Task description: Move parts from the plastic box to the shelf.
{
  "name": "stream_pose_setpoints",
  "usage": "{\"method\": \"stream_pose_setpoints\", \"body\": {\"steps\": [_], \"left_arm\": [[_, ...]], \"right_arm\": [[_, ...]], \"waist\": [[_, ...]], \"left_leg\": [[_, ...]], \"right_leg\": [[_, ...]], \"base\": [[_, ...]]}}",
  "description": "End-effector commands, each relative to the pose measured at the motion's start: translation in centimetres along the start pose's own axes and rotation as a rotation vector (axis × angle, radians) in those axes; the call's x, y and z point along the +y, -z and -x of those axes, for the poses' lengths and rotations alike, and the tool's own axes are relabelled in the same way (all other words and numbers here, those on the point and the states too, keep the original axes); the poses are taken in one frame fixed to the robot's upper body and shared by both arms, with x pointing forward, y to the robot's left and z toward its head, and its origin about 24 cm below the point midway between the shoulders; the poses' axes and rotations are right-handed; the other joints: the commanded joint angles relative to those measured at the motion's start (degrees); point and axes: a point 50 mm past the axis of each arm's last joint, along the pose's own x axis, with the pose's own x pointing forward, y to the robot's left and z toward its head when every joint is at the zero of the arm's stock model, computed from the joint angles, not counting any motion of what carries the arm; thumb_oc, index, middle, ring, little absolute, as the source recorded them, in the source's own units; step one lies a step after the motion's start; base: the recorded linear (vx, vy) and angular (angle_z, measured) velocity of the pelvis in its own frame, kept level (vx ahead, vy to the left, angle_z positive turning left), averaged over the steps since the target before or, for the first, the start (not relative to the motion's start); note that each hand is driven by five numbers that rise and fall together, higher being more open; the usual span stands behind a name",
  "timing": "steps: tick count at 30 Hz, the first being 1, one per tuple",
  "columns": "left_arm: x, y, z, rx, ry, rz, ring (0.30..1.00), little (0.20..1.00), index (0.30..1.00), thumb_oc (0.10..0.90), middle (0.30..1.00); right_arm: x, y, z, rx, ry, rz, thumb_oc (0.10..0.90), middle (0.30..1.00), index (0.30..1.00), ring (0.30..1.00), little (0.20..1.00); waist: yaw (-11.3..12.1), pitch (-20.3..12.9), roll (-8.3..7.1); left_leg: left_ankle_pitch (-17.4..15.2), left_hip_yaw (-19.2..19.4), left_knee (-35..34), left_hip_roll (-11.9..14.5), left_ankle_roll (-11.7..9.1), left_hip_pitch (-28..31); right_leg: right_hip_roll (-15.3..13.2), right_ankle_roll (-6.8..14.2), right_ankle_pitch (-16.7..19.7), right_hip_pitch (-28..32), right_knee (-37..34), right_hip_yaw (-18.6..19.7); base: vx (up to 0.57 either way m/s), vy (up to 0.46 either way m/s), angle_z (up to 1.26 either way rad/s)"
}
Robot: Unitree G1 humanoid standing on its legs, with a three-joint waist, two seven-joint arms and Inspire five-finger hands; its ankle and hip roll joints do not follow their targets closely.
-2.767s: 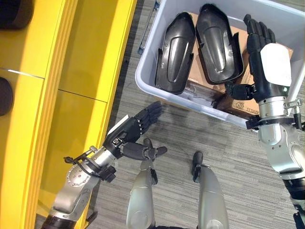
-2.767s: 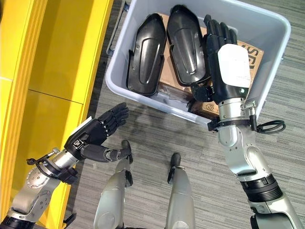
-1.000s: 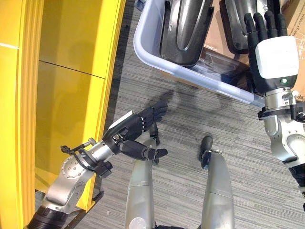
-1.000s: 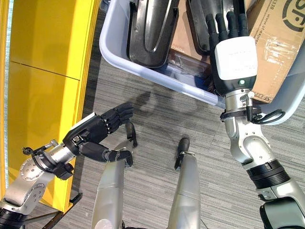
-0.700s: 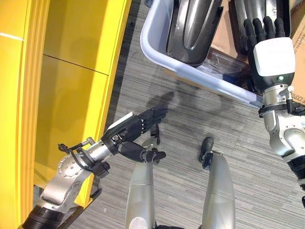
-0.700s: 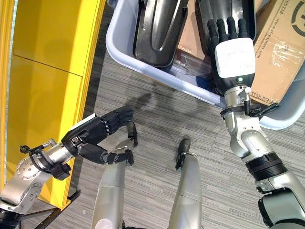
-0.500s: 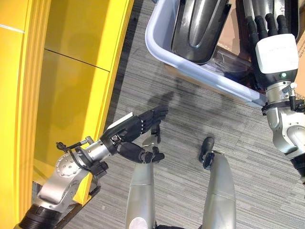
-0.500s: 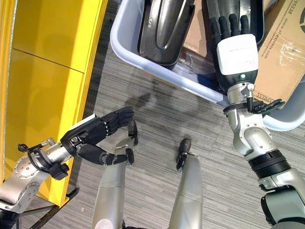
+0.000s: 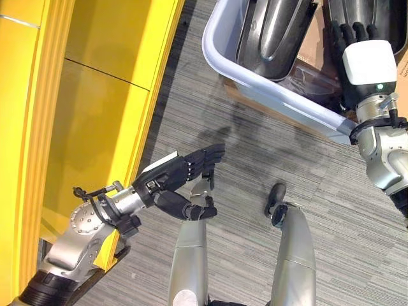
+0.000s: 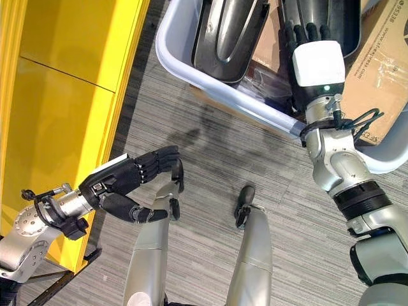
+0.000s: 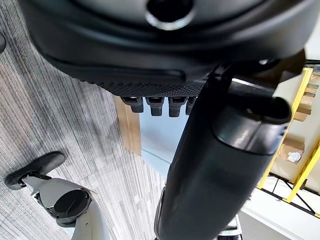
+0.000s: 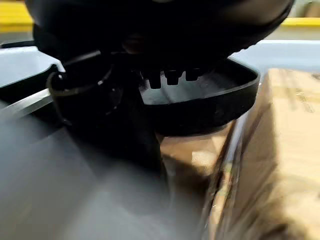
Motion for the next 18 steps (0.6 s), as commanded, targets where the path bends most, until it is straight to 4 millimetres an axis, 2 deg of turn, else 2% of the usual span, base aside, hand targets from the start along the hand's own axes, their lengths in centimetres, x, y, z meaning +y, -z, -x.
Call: {"method": "stream_pose_setpoints", "body": {"steps": [1, 4, 8, 10, 12, 18], "left_arm": [[-0.6, -2.3, -1.1, -0.143, 0.063, -0.048, 1.0, 1.0, 1.0, 0.9, 1.0], [-0.6, -2.3, -1.6, -0.142, 0.069, -0.047, 1.0, 1.0, 1.0, 0.9, 1.0], [-1.0, -2.2, -1.8, -0.144, 0.075, -0.044, 1.0, 1.0, 1.0, 0.9, 1.0], [-1.1, -2.1, -2.0, -0.152, 0.075, -0.038, 1.0, 1.0, 1.0, 0.9, 1.0], [-1.1, -2.1, -2.1, -0.158, 0.076, -0.036, 1.0, 1.0, 1.0, 0.9, 1.0], [-1.4, -1.9, -2.2, -0.177, 0.075, -0.025, 1.0, 1.0, 1.0, 0.9, 1.0]], "right_arm": [[-0.4, 3.1, -0.6, 0.158, 0.057, 0.024, 0.9, 1.0, 1.0, 1.0, 1.0], [0.0, 3.9, -0.3, 0.244, 0.085, -0.042, 0.9, 1.0, 1.0, 1.0, 1.0], [0.2, 4.6, 0.0, 0.296, 0.126, -0.047, 0.9, 1.0, 1.0, 1.0, 1.0], [-0.2, 4.9, 0.0, 0.29, 0.196, 0.049, 0.9, 1.0, 1.0, 1.0, 1.0], [-0.3, 5.2, 0.1, 0.304, 0.229, 0.07, 0.9, 1.0, 1.0, 1.0, 1.0], [0.2, 5.2, 0.2, 0.286, 0.196, 0.104, 0.9, 1.0, 1.0, 1.0, 1.0]], "waist": [[0.65, -0.7, 1.76], [0.28, -0.7, 1.9], [0.1, -0.7, 2.31], [-0.07, -0.7, 2.62], [-0.24, -0.7, 2.97], [-0.4, -0.7, 3.79]], "left_leg": [[-4.1, -3.91, -2.16, 0.44, -0.44, 1.85], [-4.12, -3.91, -1.84, 0.51, -0.45, 1.35], [-4.24, -3.82, -1.73, 0.43, -0.47, 1.35], [-4.31, -3.7, -1.67, 0.43, -0.48, 1.36], [-4.34, -3.54, -1.65, 0.44, -0.47, 1.36], [-4.48, -3.15, -1.52, 0.41, -0.57, 1.42]], "right_leg": [[-0.35, 0.77, -1.86, 1.73, 1.5, -3.22], [-0.2, 0.7, -1.94, 1.0, 1.97, -2.91], [0.02, 0.68, -1.94, 0.72, 1.95, -2.55], [-0.03, 0.67, -2.0, 0.53, 2.01, -2.36], [-0.05, 0.73, -2.02, 0.35, 2.06, -2.19], [-0.26, 0.71, -2.27, -0.15, 2.41, -1.58]], "base": [[0.0, -0.041, 0.04], [0.0, -0.01, 0.01], [0.0, 0.0, 0.0], [0.0, 0.0, 0.0], [-0.02, 0.033, 0.0], [-0.01, 0.038, -0.02]]}}
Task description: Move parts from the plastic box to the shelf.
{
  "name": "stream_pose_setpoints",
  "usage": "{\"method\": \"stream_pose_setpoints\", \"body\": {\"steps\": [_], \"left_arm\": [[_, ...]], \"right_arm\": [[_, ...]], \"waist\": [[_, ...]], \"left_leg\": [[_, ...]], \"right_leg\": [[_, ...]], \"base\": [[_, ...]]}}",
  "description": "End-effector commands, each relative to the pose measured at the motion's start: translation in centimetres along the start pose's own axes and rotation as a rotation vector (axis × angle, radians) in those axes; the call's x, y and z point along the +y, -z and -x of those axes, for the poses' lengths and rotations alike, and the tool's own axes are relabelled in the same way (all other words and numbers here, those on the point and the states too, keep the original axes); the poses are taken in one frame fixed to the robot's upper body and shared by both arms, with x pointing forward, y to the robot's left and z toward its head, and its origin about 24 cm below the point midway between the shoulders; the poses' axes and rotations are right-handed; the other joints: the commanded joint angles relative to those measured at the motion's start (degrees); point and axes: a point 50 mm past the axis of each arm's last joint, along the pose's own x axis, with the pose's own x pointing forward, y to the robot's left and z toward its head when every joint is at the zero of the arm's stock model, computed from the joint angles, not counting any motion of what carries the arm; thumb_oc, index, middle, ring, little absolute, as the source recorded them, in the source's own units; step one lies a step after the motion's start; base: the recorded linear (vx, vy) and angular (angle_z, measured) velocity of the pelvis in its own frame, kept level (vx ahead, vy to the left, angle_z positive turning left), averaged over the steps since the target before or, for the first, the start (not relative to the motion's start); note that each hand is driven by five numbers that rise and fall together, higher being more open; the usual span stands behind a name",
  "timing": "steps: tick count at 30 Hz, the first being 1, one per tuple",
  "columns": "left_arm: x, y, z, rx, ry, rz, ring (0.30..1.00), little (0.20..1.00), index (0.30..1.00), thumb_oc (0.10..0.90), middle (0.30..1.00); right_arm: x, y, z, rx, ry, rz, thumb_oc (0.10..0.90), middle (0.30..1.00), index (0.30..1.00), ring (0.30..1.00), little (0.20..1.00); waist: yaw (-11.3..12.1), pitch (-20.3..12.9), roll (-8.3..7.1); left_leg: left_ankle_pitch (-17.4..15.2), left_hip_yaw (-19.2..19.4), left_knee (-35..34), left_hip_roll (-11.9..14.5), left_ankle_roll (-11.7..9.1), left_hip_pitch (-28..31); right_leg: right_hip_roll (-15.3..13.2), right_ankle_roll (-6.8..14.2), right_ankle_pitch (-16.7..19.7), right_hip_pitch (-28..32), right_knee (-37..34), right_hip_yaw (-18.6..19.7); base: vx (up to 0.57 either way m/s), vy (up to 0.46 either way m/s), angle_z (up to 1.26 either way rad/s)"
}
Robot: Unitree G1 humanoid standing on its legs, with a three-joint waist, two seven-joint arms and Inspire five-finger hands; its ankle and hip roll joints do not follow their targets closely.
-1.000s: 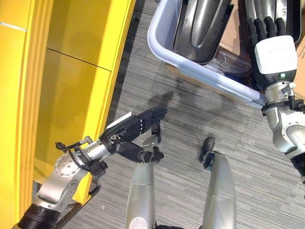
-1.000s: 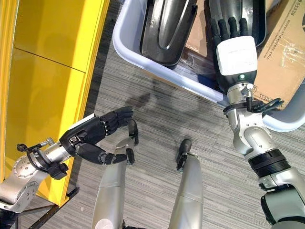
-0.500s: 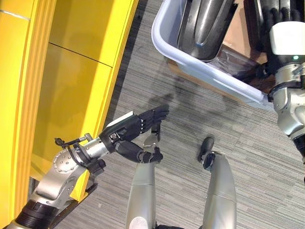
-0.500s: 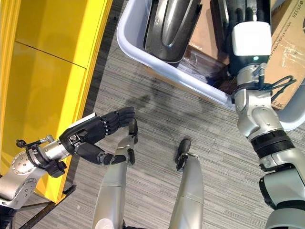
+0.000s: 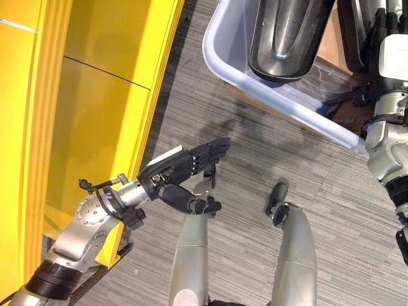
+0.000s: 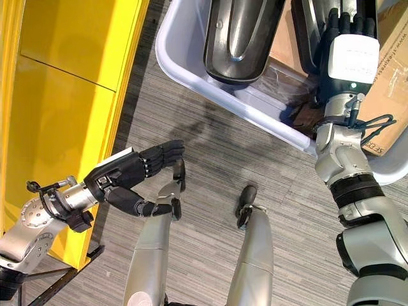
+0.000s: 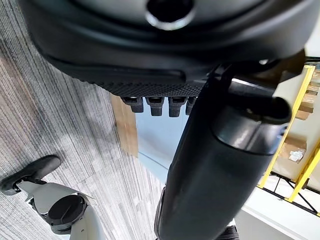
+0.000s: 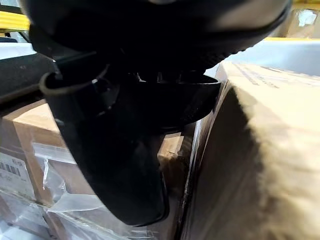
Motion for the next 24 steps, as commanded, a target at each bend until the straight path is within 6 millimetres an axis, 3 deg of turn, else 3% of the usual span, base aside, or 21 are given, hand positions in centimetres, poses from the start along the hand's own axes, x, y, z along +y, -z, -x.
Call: {"method": "stream_pose_setpoints", "body": {"steps": [1, 7, 10, 16, 24], "left_arm": [[-1.6, -1.5, -1.1, -0.165, 0.059, -0.008, 1.0, 1.0, 1.0, 0.9, 1.0], [-1.5, -1.5, -0.9, -0.166, 0.057, -0.004, 1.0, 1.0, 1.0, 0.9, 1.0], [-1.2, -1.5, -1.2, -0.16, 0.06, -0.007, 1.0, 1.0, 1.0, 0.9, 1.0], [0.4, 0.2, -3.0, -0.128, 0.045, -0.028, 1.0, 1.0, 1.0, 0.9, 1.0], [-0.1, 2.9, -6.2, -0.095, -0.012, -0.033, 1.0, 1.0, 1.0, 0.9, 1.0]], "right_arm": [[-1.0, 2.8, -0.1, 0.086, 0.122, 0.131, 0.9, 1.0, 1.0, 1.0, 1.0], [-0.3, 2.6, 0.0, 0.05, 0.063, 0.16, 0.9, 1.0, 1.0, 1.0, 1.0], [-0.4, 2.0, -0.2, -0.024, 0.064, 0.27, 0.9, 1.0, 1.0, 1.0, 1.0], [-0.3, 0.2, -1.4, -0.055, 0.024, 0.268, 0.9, 1.0, 1.0, 1.0, 1.0], [1.1, -3.0, -1.4, -0.168, -0.134, 0.252, 0.9, 1.0, 1.0, 1.0, 1.0]], "waist": [[-0.63, -0.7, 3.86], [-0.42, -0.7, 4.02], [-0.24, -0.7, 3.76], [-0.64, -0.7, 1.52], [-2.82, -0.7, -1.28]], "left_leg": [[-5.06, -3.79, -1.22, 0.64, -1.14, 1.61], [-4.88, -3.85, -1.24, 0.65, -1.17, 1.33], [-4.78, -3.76, -1.14, 0.65, -0.7, 1.01], [-4.37, -4.22, -0.5, 0.96, -0.81, 0.15], [-4.24, -3.5, -0.47, 2.49, -0.81, 0.13]], "right_leg": [[0.0, 0.37, -2.16, 0.29, 2.83, -1.93], [-0.3, 0.32, -2.3, -0.18, 3.44, -1.91], [-0.37, 0.69, -1.99, -0.26, 3.49, -2.13], [0.49, 0.43, -1.02, -0.67, 3.32, -2.68], [2.16, -0.15, -1.05, -0.42, 3.18, -2.58]], "base": [[0.0, 0.046, -0.03], [0.0, 0.007, -0.02], [0.0, 0.0, 0.0], [-0.01, -0.049, 0.02], [0.01, 0.0, -0.05]]}}
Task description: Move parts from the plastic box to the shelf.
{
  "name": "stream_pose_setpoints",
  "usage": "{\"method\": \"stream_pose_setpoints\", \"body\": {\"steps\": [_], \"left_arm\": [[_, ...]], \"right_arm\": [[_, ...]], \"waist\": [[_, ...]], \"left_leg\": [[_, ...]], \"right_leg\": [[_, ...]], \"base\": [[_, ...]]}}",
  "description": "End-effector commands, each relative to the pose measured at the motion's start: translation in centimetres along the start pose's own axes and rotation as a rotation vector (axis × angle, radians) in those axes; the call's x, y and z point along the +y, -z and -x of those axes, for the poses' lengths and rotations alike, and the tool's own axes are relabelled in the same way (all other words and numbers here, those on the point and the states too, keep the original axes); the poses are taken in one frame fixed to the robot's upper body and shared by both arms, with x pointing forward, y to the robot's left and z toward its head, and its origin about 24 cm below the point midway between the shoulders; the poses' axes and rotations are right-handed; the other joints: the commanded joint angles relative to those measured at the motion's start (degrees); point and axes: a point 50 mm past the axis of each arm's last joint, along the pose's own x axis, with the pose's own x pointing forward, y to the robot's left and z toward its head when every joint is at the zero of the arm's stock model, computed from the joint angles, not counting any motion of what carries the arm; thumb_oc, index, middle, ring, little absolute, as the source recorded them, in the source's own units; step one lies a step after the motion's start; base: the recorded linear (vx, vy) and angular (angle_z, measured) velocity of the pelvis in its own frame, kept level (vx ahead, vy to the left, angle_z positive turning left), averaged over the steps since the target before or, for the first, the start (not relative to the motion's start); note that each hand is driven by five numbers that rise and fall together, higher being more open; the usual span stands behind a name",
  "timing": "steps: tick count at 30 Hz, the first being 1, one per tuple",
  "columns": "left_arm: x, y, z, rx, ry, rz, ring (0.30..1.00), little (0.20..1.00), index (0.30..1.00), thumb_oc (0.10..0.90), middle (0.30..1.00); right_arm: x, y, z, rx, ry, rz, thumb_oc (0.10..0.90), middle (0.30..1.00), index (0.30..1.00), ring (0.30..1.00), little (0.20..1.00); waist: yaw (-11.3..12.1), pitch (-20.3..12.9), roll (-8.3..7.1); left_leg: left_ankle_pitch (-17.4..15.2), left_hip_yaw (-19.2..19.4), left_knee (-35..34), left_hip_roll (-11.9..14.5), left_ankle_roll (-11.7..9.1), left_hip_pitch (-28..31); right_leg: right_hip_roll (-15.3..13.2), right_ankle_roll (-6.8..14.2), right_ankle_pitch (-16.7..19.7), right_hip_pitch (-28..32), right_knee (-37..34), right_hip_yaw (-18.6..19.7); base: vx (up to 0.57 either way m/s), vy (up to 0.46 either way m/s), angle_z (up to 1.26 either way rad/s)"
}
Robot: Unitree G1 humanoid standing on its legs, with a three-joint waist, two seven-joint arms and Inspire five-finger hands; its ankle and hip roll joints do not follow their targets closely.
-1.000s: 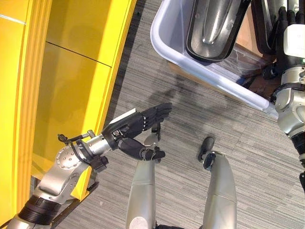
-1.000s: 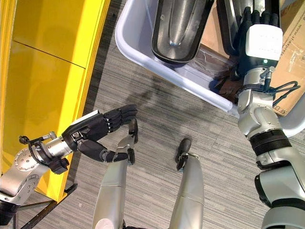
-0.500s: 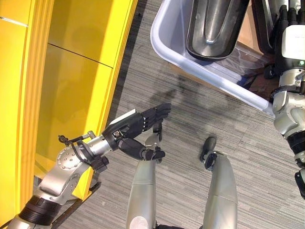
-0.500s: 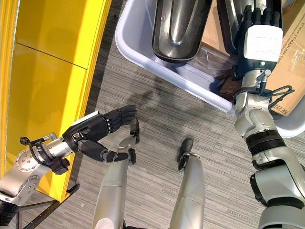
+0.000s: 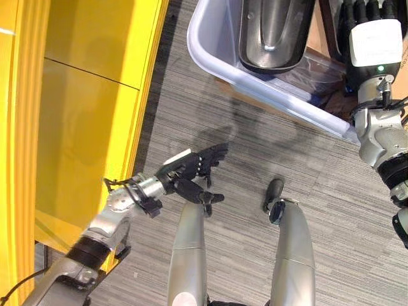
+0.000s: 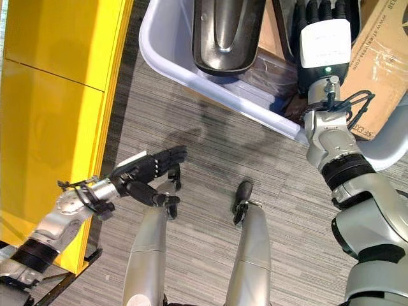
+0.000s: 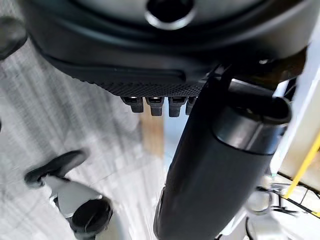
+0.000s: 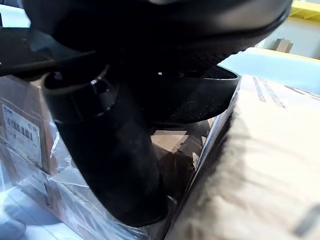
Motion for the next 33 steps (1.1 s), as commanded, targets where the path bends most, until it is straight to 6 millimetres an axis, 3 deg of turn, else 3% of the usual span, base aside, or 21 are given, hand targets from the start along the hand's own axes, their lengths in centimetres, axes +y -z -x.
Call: {"method": "stream_pose_setpoints", "body": {"steps": [1, 10, 11, 12, 19, 22, 28, 33], "left_arm": [[-0.6, -3.2, -1.1, -0.194, 0.0, -0.097, 1.0, 1.0, 1.0, 0.9, 1.0], [-0.9, -3.3, -3.5, -0.164, -0.037, -0.097, 1.0, 1.0, 1.0, 0.9, 1.0], [-1.0, -3.5, -4.0, -0.16, -0.044, -0.099, 1.0, 1.0, 1.0, 0.9, 1.0], [-1.0, -3.6, -4.3, -0.158, -0.047, -0.099, 1.0, 1.0, 1.0, 0.9, 1.0], [-1.0, -4.3, -5.9, -0.16, -0.063, -0.095, 1.0, 1.0, 1.0, 0.9, 1.0], [-1.5, -4.8, -6.5, -0.165, -0.039, -0.092, 1.0, 1.0, 1.0, 0.9, 1.0], [-2.4, -5.1, -6.8, -0.183, -0.062, -0.062, 1.0, 1.0, 1.0, 0.9, 1.0], [-3.0, -5.0, -6.3, -0.192, -0.069, -0.035, 1.0, 1.0, 1.0, 0.9, 1.0]], "right_arm": [[1.6, 0.5, 0.6, -0.006, -0.12, 0.072, 0.9, 1.0, 1.0, 1.0, 1.0], [2.3, -0.2, 0.4, 0.077, -0.307, -0.157, 0.9, 1.0, 1.0, 1.0, 1.0], [2.9, -0.3, 0.6, 0.109, -0.368, -0.216, 0.518, 0.465, 0.465, 0.465, 0.465], [3.3, -0.4, 0.9, 0.115, -0.371, -0.259, 0.4, 0.3, 0.3, 0.3, 0.3], [2.5, -1.1, 0.2, 0.106, -0.249, -0.404, 0.4, 0.3, 0.3, 0.3, 0.3], [1.0, -2.8, 0.1, -0.005, -0.14, -0.464, 0.4, 0.3, 0.3, 0.3, 0.3], [-0.9, -4.7, 1.9, -0.142, -0.011, -0.46, 0.4, 0.3, 0.3, 0.3, 0.3], [-3.1, -6.0, 4.1, -0.243, 0.108, -0.575, 0.4, 0.3, 0.3, 0.3, 0.3]], "waist": [[-0.1, -0.68, -0.95], [-1.71, -0.68, -3.51], [-1.89, -0.68, -3.89], [-2.05, -0.68, -4.04], [-2.81, -0.68, -4.57], [-4.02, -0.68, -4.63], [-6.49, -0.68, -4.6], [-8.52, -0.68, -4.22]], "left_leg": [[-4.19, -2.78, -1.89, 1.44, -0.62, 2.1], [-4.58, -2.39, -1.46, 2.31, -0.84, 2.86], [-4.7, -2.31, -1.23, 2.47, -0.85, 2.89], [-4.73, -2.24, -1.21, 2.51, -0.85, 2.88], [-5.25, -1.96, -0.63, 2.53, -1.02, 3.89], [-5.05, -1.24, -1.46, 2.7, -1.1, 4.76], [-5.24, 0.17, -2.23, 2.8, -1.2, 6.5], [-5.07, 1.62, -3.62, 2.9, -1.56, 8.61]], "right_leg": [[0.89, -0.19, -1.5, 0.94, 2.55, -2.11], [2.16, -0.42, -1.42, 1.96, 1.97, -2.01], [2.35, -0.52, -1.55, 2.04, 2.11, -1.95], [2.51, -0.6, -1.61, 1.99, 2.21, -1.91], [3.22, -0.91, -2.2, 2.98, 2.43, -1.71], [3.65, -0.74, -2.18, 3.49, 1.71, -1.13], [4.23, -0.42, -1.85, 4.44, -0.21, 0.47], [4.18, -0.1, -1.48, 5.75, -2.13, 1.99]], "base": [[0.0, 0.0, 0.0], [0.01, -0.006, -0.04], [0.02, -0.009, -0.04], [0.0, 0.0, 0.0], [0.01, 0.008, -0.03], [0.01, 0.083, -0.09], [0.0, 0.096, -0.11], [0.0, 0.128, -0.09]]}}
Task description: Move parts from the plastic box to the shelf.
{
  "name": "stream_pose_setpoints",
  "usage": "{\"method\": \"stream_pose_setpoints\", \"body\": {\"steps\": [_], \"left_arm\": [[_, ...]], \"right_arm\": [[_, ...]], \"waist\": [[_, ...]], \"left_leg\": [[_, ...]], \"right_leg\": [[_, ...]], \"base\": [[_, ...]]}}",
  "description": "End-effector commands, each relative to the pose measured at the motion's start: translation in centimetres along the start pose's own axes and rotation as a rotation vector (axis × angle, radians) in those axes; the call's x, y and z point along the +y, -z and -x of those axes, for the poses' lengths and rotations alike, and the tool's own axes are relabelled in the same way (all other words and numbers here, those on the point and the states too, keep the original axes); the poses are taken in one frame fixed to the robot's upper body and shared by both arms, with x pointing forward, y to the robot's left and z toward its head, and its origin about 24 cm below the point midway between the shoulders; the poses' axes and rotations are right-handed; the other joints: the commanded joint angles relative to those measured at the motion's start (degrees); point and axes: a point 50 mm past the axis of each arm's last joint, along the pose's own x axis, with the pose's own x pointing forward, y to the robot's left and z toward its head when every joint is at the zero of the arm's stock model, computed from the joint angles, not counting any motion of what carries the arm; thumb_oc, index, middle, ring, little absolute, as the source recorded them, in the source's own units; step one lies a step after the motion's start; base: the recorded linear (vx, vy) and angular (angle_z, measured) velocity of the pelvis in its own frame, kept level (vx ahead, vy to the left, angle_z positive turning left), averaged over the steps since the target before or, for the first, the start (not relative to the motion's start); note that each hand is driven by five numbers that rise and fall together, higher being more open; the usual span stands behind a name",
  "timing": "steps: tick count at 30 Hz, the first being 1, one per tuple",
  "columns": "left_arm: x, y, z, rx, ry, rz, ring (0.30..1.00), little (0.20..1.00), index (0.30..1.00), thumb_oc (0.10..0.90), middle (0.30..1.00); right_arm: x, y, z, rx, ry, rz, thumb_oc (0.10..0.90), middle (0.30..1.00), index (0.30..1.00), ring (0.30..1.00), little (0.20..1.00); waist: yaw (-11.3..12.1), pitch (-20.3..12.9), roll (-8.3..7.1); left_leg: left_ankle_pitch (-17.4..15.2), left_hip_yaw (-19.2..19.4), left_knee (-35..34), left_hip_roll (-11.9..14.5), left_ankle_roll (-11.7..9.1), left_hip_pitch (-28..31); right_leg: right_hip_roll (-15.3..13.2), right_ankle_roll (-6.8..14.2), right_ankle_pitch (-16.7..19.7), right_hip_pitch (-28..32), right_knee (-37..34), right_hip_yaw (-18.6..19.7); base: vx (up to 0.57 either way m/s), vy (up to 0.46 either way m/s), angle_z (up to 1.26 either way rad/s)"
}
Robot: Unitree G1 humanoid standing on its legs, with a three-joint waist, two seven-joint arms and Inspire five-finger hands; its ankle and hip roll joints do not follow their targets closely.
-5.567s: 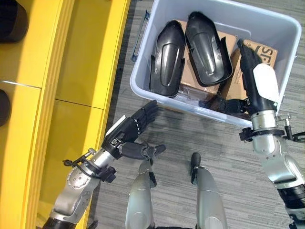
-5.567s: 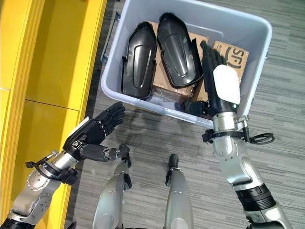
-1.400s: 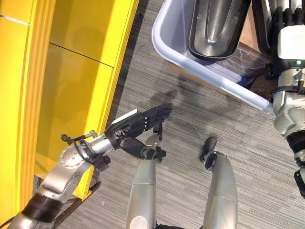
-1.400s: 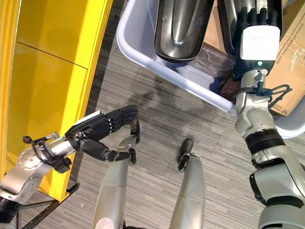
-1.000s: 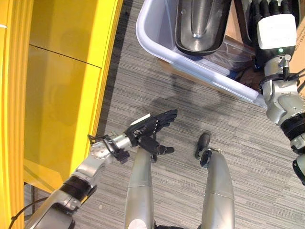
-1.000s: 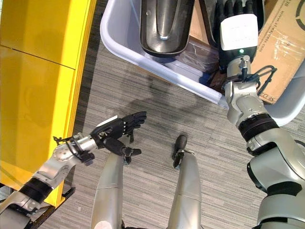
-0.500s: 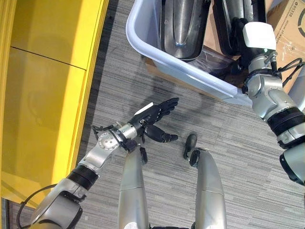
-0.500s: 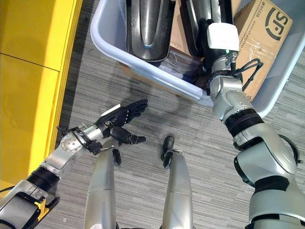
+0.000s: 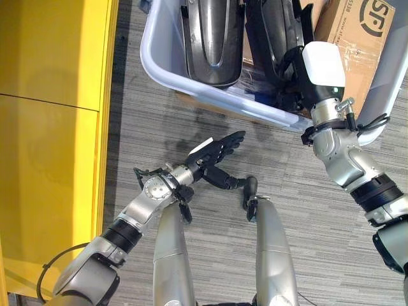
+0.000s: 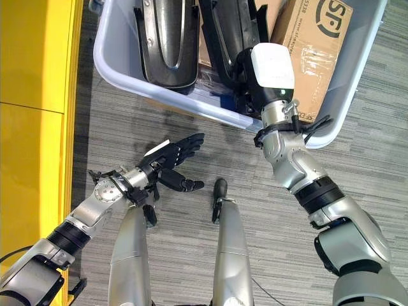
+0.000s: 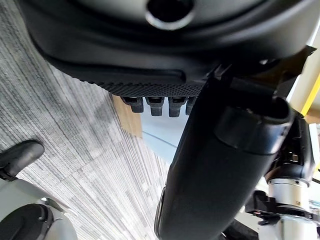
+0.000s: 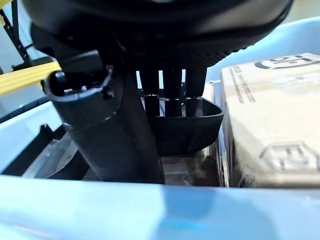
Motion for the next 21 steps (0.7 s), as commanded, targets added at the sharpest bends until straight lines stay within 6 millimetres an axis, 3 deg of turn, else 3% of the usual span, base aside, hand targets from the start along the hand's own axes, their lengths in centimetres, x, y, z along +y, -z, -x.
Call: {"method": "stream_pose_setpoints", "body": {"steps": [1, 5, 13, 21], "left_arm": [[-2.4, -2.8, -0.6, -0.204, 0.033, 0.032, 1.0, 1.0, 1.0, 0.9, 1.0], [-2.7, -2.8, -0.3, -0.227, 0.021, 0.046, 1.0, 1.0, 1.0, 0.9, 1.0], [-2.8, -2.9, 0.3, -0.254, 0.017, 0.067, 1.0, 1.0, 1.0, 0.9, 1.0], [-2.6, -3.4, 0.6, -0.294, -0.002, 0.076, 1.0, 1.0, 1.0, 0.9, 1.0]], "right_arm": [[-3.3, -1.3, 0.6, -0.154, 0.139, 0.023, 0.4, 0.3, 0.3, 0.3, 0.3], [-3.9, -2.3, 1.6, -0.222, 0.186, 0.015, 0.4, 0.3, 0.3, 0.3, 0.3], [-4.4, -2.2, 2.5, -0.231, 0.277, -0.002, 0.4, 0.3, 0.3, 0.3, 0.3], [-7.3, -3.0, 3.1, -0.274, 0.452, -0.076, 0.4, 0.3, 0.3, 0.3, 0.3]], "waist": [[-1.33, -0.66, 2.92], [-1.9, -0.66, 3.18], [-2.26, -0.66, 3.39], [-2.89, -0.66, 3.03]], "left_leg": [[-3.38, -3.16, -4.72, 2.11, -3.39, 4.91], [-3.38, -2.33, -5.6, 2.38, -3.55, 7.08], [-2.43, -1.02, -9.5, 3.13, -4.0, 12.06], [0.39, 1.64, -16.73, 5.26, -4.29, 21.49]], "right_leg": [[2.71, -1.85, -4.61, 3.54, 1.11, -2.91], [2.36, -1.69, -4.57, 5.07, 0.32, -2.49], [1.56, -1.12, -3.8, 9.03, -3.01, -2.33], [1.04, -0.6, -1.36, 16.68, -9.03, -2.62]], "base": [[0.0, 0.147, -0.03], [0.01, 0.11, -0.12], [0.0, 0.085, -0.03], [-0.02, 0.095, -0.06]]}}
